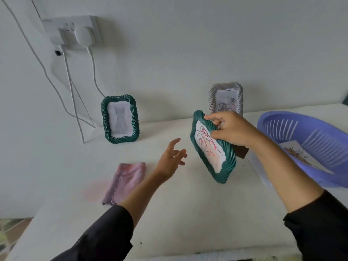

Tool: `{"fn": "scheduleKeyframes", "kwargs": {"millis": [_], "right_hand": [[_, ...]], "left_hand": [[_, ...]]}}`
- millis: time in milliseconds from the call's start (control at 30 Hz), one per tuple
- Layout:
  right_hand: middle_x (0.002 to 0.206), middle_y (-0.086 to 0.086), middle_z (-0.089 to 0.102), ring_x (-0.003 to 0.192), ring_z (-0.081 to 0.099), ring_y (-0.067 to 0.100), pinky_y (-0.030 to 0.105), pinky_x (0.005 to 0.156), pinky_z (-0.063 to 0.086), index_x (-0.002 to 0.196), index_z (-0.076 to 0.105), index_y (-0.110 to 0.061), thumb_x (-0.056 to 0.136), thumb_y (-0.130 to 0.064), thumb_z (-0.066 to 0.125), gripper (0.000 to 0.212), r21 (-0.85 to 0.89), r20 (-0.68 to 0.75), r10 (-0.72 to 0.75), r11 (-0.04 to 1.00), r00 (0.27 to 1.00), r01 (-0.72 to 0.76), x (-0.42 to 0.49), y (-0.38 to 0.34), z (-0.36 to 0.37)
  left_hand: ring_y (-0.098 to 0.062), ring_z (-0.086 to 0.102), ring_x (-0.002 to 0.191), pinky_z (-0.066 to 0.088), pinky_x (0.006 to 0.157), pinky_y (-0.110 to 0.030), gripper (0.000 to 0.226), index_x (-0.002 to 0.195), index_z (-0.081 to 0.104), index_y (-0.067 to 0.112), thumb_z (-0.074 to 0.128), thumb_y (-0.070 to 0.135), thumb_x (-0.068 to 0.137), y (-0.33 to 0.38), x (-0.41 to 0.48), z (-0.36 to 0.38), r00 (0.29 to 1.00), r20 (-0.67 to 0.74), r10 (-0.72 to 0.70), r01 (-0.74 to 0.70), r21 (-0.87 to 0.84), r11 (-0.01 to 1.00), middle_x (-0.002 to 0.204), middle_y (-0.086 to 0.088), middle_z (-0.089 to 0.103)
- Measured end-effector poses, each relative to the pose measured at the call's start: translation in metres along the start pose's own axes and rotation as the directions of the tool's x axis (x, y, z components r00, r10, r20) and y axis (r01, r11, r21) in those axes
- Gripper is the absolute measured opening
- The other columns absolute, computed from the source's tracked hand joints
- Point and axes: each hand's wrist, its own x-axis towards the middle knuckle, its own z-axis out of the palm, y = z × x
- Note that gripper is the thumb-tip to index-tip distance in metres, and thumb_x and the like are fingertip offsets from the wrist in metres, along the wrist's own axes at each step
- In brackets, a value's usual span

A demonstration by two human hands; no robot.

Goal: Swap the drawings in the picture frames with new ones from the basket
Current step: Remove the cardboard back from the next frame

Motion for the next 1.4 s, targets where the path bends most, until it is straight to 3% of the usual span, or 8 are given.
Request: {"fn": "scheduleKeyframes", "kwargs": {"millis": [167, 333, 533, 633, 733, 1000, 1200, 1400], "right_hand": [[0.090, -0.003, 0.051, 0.080, 0.051, 0.013, 0.023, 0.069, 0.040, 0.132, 0.049, -0.012, 0.077, -0.012, 0.067, 0.058, -0.275, 0.189, 0.094, 0.961, 0.977, -0.039, -0.008, -0.024, 0.020], [0.092, 0.004, 0.060, 0.079, 0.056, 0.019, 0.033, 0.076, 0.046, 0.120, 0.053, -0.014, 0.084, -0.015, 0.060, 0.036, -0.128, 0.268, 0.074, 0.991, 0.961, -0.041, -0.012, -0.031, 0.042], [0.072, -0.007, 0.053, 0.068, 0.053, 0.009, 0.016, 0.062, 0.041, 0.104, 0.068, -0.009, 0.084, -0.009, 0.061, 0.021, -0.039, 0.061, 0.064, 0.997, 0.996, -0.062, -0.016, -0.002, 0.035], [0.076, -0.007, 0.055, 0.078, 0.053, 0.012, 0.017, 0.063, 0.038, 0.108, 0.068, -0.011, 0.081, -0.014, 0.066, 0.027, -0.112, 0.175, 0.138, 0.987, 0.975, -0.119, -0.025, 0.022, 0.046], [0.104, 0.000, 0.064, 0.099, 0.058, 0.015, 0.020, 0.077, 0.039, 0.116, 0.064, -0.013, 0.081, -0.019, 0.069, 0.037, -0.180, 0.275, 0.211, 0.970, 0.938, -0.166, -0.033, 0.047, 0.066], [0.100, 0.001, 0.064, 0.092, 0.058, 0.014, 0.021, 0.074, 0.042, 0.113, 0.066, -0.016, 0.075, -0.024, 0.074, 0.040, -0.154, 0.286, 0.183, 0.978, 0.941, -0.143, -0.026, 0.074, 0.074], [0.064, -0.010, 0.048, 0.068, 0.049, 0.010, 0.018, 0.059, 0.035, 0.105, 0.070, -0.012, 0.082, -0.014, 0.065, 0.024, -0.064, 0.069, 0.178, 0.983, 0.982, -0.174, -0.001, 0.091, 0.059], [0.078, -0.007, 0.057, 0.083, 0.056, 0.015, 0.023, 0.069, 0.041, 0.101, 0.071, -0.016, 0.085, -0.014, 0.060, 0.020, -0.221, 0.120, 0.151, 0.968, 0.981, -0.122, 0.021, 0.108, 0.058]], "left_hand": [[-0.024, 0.056, 0.097, 0.048, 0.077, -0.032, 0.045, 0.144, 0.023, 0.026, 0.034, 0.033, 0.100, 0.031, -0.012, 0.011, 0.998, -0.042, -0.035, 0.021, -0.298, 0.954, 0.116, -0.007, 0.053], [-0.020, 0.049, 0.108, 0.040, 0.092, -0.033, 0.046, 0.146, 0.023, 0.024, 0.031, 0.029, 0.101, 0.043, -0.015, 0.022, 0.981, -0.143, -0.134, 0.063, -0.422, 0.905, 0.131, -0.008, 0.049], [-0.028, 0.046, 0.127, 0.039, 0.107, -0.042, 0.051, 0.145, 0.026, 0.026, 0.040, 0.023, 0.097, 0.016, -0.019, 0.026, 0.946, -0.228, -0.231, 0.164, -0.280, 0.946, 0.144, -0.010, 0.042], [-0.029, 0.049, 0.123, 0.043, 0.103, -0.039, 0.052, 0.146, 0.025, 0.023, 0.040, 0.022, 0.097, 0.005, -0.022, 0.033, 0.940, -0.240, -0.244, 0.203, -0.182, 0.962, 0.142, -0.011, 0.046], [-0.025, 0.054, 0.103, 0.045, 0.083, -0.031, 0.046, 0.139, 0.033, 0.017, 0.037, 0.009, 0.094, -0.003, -0.026, 0.041, 0.939, -0.272, -0.210, 0.213, -0.022, 0.977, 0.128, -0.012, 0.056], [-0.029, 0.040, 0.124, 0.036, 0.101, -0.037, 0.045, 0.137, 0.037, 0.015, 0.038, 0.013, 0.093, -0.020, -0.020, 0.048, 0.945, -0.289, -0.156, 0.265, 0.392, 0.881, 0.134, -0.011, 0.049], [-0.026, 0.048, 0.123, 0.041, 0.100, -0.036, 0.038, 0.133, 0.045, 0.017, 0.042, 0.024, 0.096, -0.024, -0.005, 0.030, 0.928, -0.355, -0.110, 0.272, 0.446, 0.852, 0.138, -0.009, 0.045], [-0.022, 0.060, 0.106, 0.048, 0.090, -0.030, 0.026, 0.114, 0.065, 0.014, 0.050, 0.019, 0.093, -0.025, 0.021, 0.017, 0.970, -0.235, -0.069, 0.172, 0.453, 0.875, 0.117, -0.005, 0.065]]}}
